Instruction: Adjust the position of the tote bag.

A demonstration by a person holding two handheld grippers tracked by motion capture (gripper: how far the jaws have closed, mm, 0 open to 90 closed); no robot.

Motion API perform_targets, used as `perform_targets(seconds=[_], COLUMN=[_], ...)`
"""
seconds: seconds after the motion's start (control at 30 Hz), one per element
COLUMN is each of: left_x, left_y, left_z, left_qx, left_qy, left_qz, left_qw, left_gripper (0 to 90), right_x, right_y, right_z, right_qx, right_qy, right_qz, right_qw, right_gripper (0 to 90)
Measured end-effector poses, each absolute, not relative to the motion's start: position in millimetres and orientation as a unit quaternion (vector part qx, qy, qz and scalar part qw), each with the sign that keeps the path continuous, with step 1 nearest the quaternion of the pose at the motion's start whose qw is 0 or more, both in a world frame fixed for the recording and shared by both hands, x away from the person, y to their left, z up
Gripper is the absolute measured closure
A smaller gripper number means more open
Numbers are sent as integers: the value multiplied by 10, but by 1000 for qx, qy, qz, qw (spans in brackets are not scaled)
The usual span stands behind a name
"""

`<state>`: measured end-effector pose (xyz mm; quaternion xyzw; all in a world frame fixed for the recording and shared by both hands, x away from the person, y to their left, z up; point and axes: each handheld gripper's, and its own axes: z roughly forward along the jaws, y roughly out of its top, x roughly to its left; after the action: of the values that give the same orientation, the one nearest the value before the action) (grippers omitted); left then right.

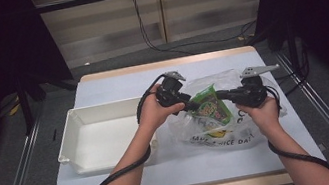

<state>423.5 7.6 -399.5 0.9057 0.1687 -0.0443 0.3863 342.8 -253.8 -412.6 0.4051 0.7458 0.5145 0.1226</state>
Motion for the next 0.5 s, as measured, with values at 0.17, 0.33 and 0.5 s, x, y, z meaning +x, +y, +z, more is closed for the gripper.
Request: perform_targets(seconds=[0.17,0.33,0.5], left_x=[4224,4217,4202], left_y=[10,15,33], left_z=[-4033,-4007,-3906], left_qx=[913,913,920], left_qy=[148,162,161], left_qz=[-69,-94,-87], left_qw=[373,363,347], left_gripper=[589,776,797], right_x=[3419,3425,3473], right_y=[-2484,-2482,-2560], right_z=[-4095,-4094,-4124], right_qx=[394,396,403], right_qy=[755,755,766], right_qz=[509,505,494], right_qw=[128,130,87], right_gripper=[900,872,657])
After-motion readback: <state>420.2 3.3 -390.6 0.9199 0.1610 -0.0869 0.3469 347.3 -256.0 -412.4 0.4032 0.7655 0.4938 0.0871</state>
